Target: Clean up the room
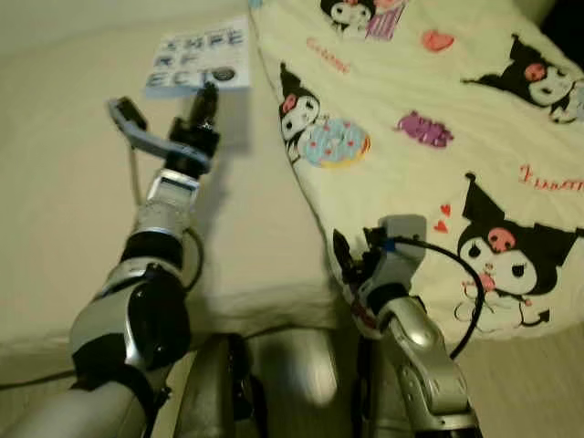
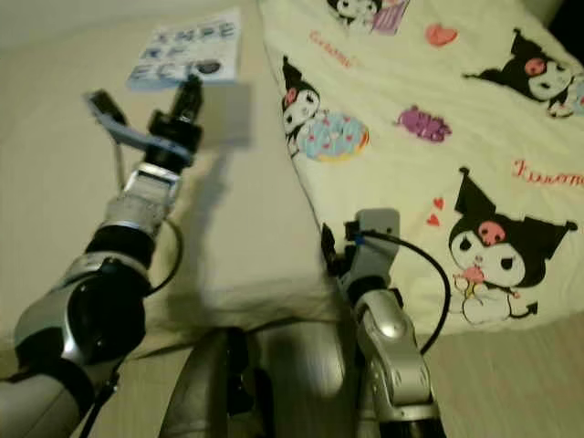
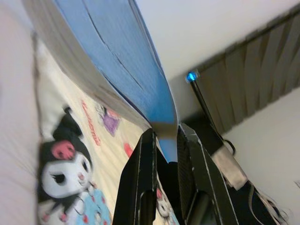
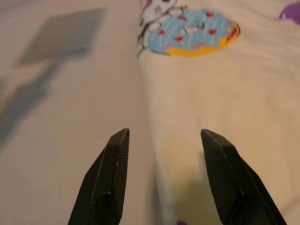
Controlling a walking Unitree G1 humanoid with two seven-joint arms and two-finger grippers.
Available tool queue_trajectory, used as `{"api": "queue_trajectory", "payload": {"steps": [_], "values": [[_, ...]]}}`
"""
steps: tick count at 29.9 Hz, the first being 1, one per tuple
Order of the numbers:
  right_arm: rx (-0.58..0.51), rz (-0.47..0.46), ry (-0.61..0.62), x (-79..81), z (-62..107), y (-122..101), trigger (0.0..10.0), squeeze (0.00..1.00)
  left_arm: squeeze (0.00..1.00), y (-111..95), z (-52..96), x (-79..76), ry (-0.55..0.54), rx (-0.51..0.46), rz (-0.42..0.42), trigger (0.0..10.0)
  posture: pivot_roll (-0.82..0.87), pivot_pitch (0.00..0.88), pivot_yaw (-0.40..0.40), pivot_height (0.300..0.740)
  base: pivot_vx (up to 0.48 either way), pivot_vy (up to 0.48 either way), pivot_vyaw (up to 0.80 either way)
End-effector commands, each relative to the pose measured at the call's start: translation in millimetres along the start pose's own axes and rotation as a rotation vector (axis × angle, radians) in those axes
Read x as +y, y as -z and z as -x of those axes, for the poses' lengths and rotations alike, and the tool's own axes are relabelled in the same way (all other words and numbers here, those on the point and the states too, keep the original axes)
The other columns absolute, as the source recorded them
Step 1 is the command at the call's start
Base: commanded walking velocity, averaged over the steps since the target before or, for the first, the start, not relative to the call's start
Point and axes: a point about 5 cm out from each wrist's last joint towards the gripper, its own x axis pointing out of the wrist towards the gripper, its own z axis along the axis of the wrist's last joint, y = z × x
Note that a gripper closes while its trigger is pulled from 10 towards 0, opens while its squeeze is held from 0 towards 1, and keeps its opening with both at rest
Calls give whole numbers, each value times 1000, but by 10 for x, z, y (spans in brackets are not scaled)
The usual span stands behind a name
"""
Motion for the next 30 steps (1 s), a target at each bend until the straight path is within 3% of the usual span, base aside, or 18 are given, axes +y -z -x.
{"api": "queue_trajectory", "payload": {"steps": [1, 3, 6, 7, 8, 9, 11, 12, 13, 15, 17, 19, 20, 21, 24, 30], "values": [[12, -11, 3, -16, 7, 66, 10000, 0, 0, -172, 56, 31, 16, -32, -63, 0, -115, 242, 126, 591, 0, 0, 0], [0, -7, -8, -9, -37, 51, 10000, 0, 0, -284, 142, 31, 33, -22, -168, 0, -112, 213, 121, 591, 0, 0, 0], [-5, -5, -14, -9, -57, 55, 10000, 0, 0, -306, 180, 29, 35, -13, -210, 0, -111, 202, 118, 591, 0, 0, 0], [-13, -3, -21, -5, -73, 47, 10000, 0, 0, -300, 251, 28, 39, 21, -309, 0, -104, 182, 110, 591, 0, 0, 0], [-21, 5, -29, -3, -83, 35, 10000, 0, 0, -262, 354, 33, 32, 67, -441, 863, -97, 163, 102, 591, 0, 0, 0], [-21, 5, -29, -3, -83, 35, 10000, 0, 0, -262, 354, 33, 32, 67, -441, 863, -97, 163, 102, 591, 0, 0, 0], [-37, 29, -46, -1, -105, 34, 10000, 0, 0, -184, 542, 4, 5, 110, -587, 4000, -92, 145, 94, 591, 0, 0, 0], [-41, 38, -51, -1, -111, 38, 10000, 0, 0, -167, 591, -10, -10, 114, -618, 4000, -92, 145, 94, 591, 0, 0, 0], [-37, 49, -54, -5, -110, 63, 10000, 0, 0, -113, 665, -20, -22, 140, -663, 10000, -81, 134, 87, 591, 0, 0, 0], [-33, 56, -55, -8, -108, 80, 10000, 0, 0, -75, 712, -27, -26, 159, -694, 10000, -81, 134, 87, 591, 0, 0, 0], [-19, 59, -48, -13, -98, 137, 10000, 0, 0, 25, 907, 58, -107, 203, -773, 10000, -79, 125, 79, 591, 0, 0, 0], [-15, 59, -45, -15, -94, 154, 10000, 0, 0, 46, 972, 89, -136, 213, -806, 10000, -79, 125, 79, 591, 0, 0, 0], [-10, 57, -39, -16, -91, 173, 10000, 0, 0, 46, 1044, 145, -215, 206, -821, 10000, -76, 127, 80, 591, 0, 0, 0], [-10, 57, -39, -16, -91, 173, 10000, 0, 0, 46, 1044, 145, -215, 206, -821, 10000, -76, 127, 80, 591, 0, 0, 0], [-1, 50, -23, -20, -83, 205, 10000, 0, 0, 5, 1166, 233, -404, 189, -859, 10000, -76, 133, 83, 591, 0, 0, 0], [-3, 50, -27, -14, -62, 250, 10000, 0, 0, 23, 1252, 222, -502, 193, -912, 10000, -77, 136, 83, 591, 0, 0, 0]]}}
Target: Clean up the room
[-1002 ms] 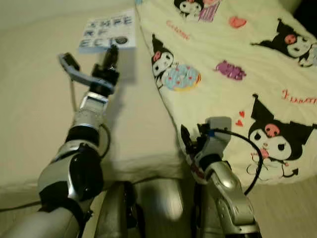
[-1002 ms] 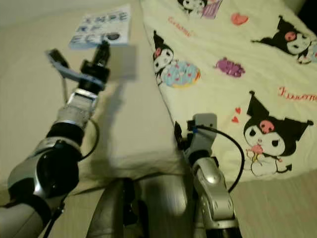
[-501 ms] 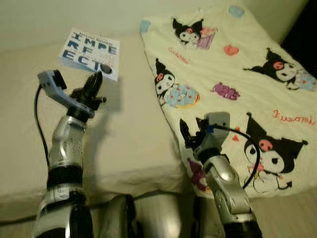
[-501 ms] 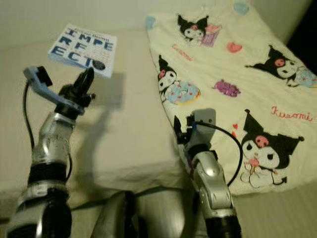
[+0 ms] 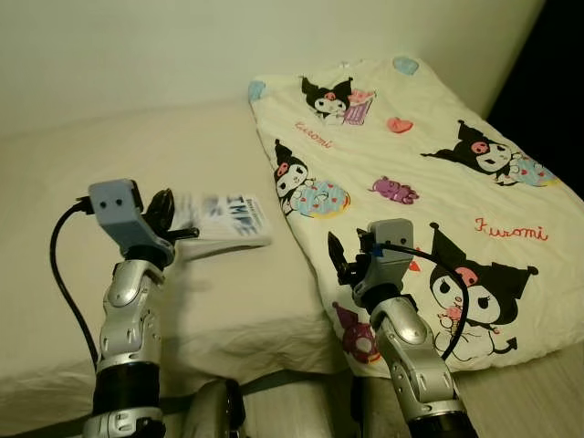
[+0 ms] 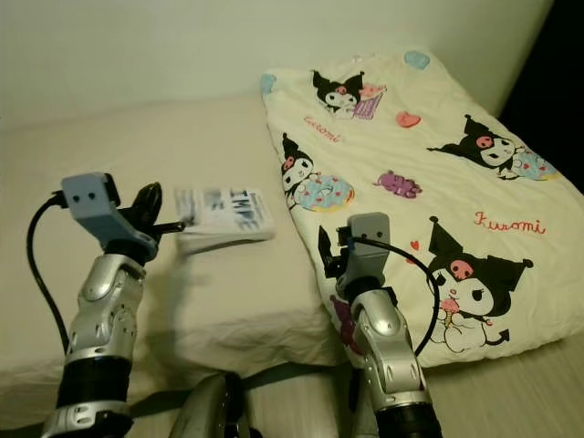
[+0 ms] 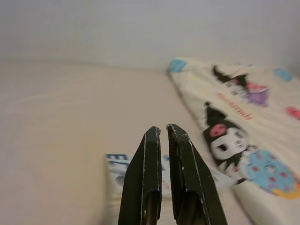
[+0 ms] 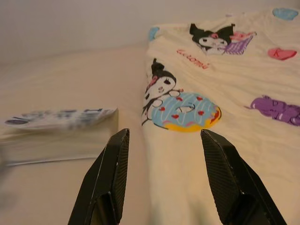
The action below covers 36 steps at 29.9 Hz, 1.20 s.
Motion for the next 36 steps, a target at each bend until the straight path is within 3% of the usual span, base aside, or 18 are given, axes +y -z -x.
{"api": "queue_trajectory", "payload": {"steps": [1, 22, 26, 27, 36], "values": [[26, -4, 3, 11, 39, 89, 10000, 0, 0, 43, 50, 29, -27, 23, -8, 10000, -77, 136, 83, 591, 0, 0, 0], [27, -14, 14, -24, 22, 113, 10000, 0, 0, 68, 34, -110, 23, 46, -90, 10000, -82, 122, 91, 591, 0, 0, 0], [49, -19, 24, -40, 30, 156, 10000, 0, 0, 165, 70, -121, 70, 96, -182, 10000, -77, 107, 86, 591, 0, 0, 0], [100, 5, 36, -56, 31, 235, 10000, 0, 0, 239, 94, -115, 100, 137, -259, 10000, -77, 107, 86, 591, 0, 0, 0], [156, -30, 76, -77, 36, 346, 10000, 0, 0, 364, 174, -2, 106, 233, -287, 10000, -58, 115, 79, 591, 0, 0, 0]]}}
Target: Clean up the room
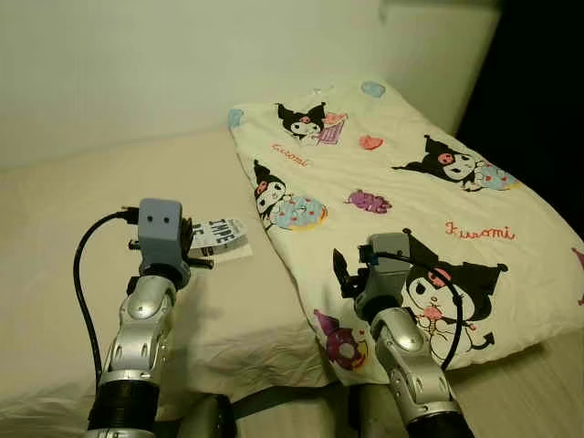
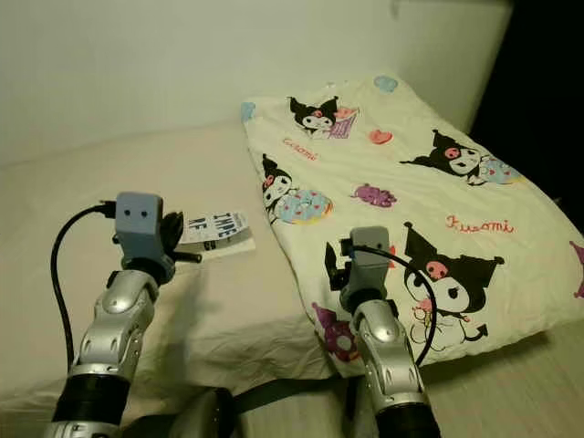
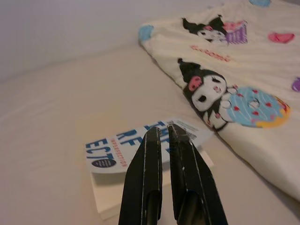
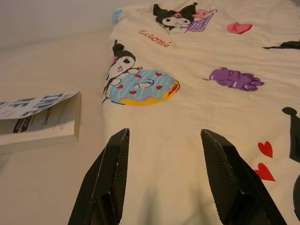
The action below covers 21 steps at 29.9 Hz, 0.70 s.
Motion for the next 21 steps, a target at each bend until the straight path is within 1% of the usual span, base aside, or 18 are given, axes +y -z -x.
{"api": "queue_trajectory", "payload": {"steps": [1, 2, 3, 4, 5, 6, 9, 12, 16, 21], "values": [[19, -22, -6, 29, 21, 38, 10000, 0, 0, 124, 93, 113, -9, 66, -24, 10000, -58, 115, 79, 591, 0, 0, 0], [30, -35, -13, 33, 36, 53, 10000, 0, 0, 177, 146, 146, -14, 94, -57, 10000, -58, 115, 79, 591, 0, 0, 0], [30, -35, -13, 33, 36, 53, 10000, 0, 0, 177, 146, 146, -14, 94, -57, 10000, -58, 115, 79, 591, 0, 0, 0], [44, -51, -5, 24, 52, 79, 10000, 0, 0, 223, 200, 157, -9, 113, -78, 10000, -52, 121, 78, 591, 0, 0, 0], [44, -51, -5, 24, 52, 79, 10000, 0, 0, 223, 200, 157, -9, 113, -78, 10000, -52, 121, 78, 591, 0, 0, 0], [70, -59, 2, 14, 57, 115, 10000, 0, 0, 259, 240, 155, -5, 125, -93, 10000, -51, 117, 76, 596, 0, 0, 0], [98, -36, 6, -5, 49, 173, 10000, 0, 0, 358, 364, 71, 27, 145, -92, 10000, -51, 106, 76, 611, 0, 0, 0], [106, -42, 13, -26, 48, 206, 10000, 0, 0, 473, 449, -5, 45, 182, -102, 10000, -54, 100, 73, 626, 0, 0, 0], [111, -35, 6, -42, 57, 215, 10000, 0, 0, 509, 475, -36, 43, 195, -101, 10000, -55, 98, 73, 646, 0, 0, 0], [105, -31, -2, -54, 50, 192, 10000, 0, 0, 449, 420, -43, 33, 169, -98, 10000, -60, 98, 76, 661, 0, 0, 0]]}}
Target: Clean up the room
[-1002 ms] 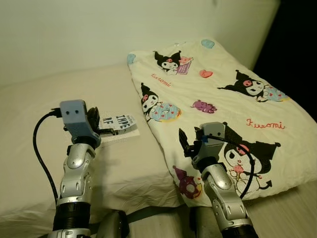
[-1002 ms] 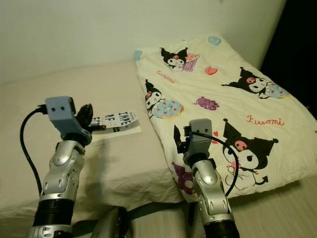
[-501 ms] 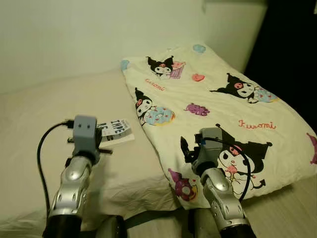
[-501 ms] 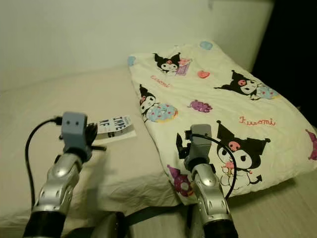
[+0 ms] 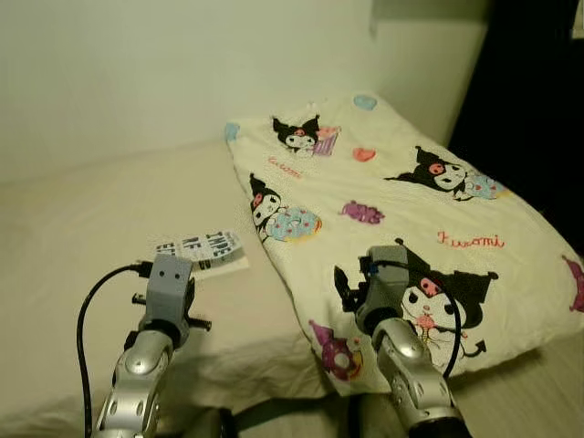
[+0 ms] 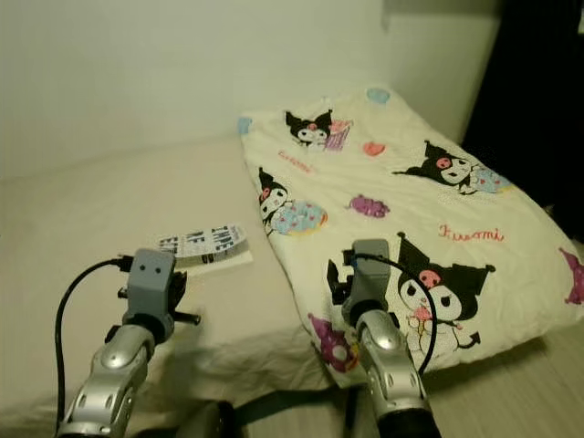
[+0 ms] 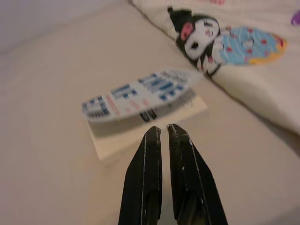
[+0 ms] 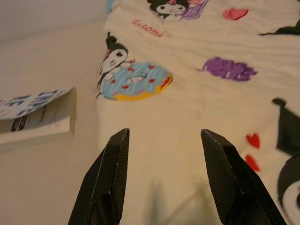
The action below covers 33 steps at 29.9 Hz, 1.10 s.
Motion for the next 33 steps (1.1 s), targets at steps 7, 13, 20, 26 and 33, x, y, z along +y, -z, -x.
{"api": "queue_trajectory", "payload": {"steps": [7, 13, 20, 26, 33], "values": [[1, -7, -22, 34, 4, 17, 10000, 0, 0, -50, -28, 23, 1, -18, -32, 10000, -63, 98, 83, 691, 0, 0, 0], [-2, -5, -34, 47, 6, 14, 10000, 0, 0, -28, -18, 41, -3, -9, -34, 10000, -64, 97, 83, 721, 0, 0, 0], [-4, 15, -51, 93, -17, 3, 10000, 0, 0, 1, -2, 64, -11, -5, -14, 10000, -64, 96, 82, 740, 0, 0, 0], [3, 71, -93, 137, -10, 29, 10000, 0, 0, 65, 33, 90, -30, 24, 1, 10000, -64, 96, 82, 740, 0, 0, 0], [11, 81, -118, 179, 5, 45, 10000, 0, 0, 99, 78, 81, -36, 46, -31, 10000, -57, 103, 79, 740, 0, 0, 571]]}}
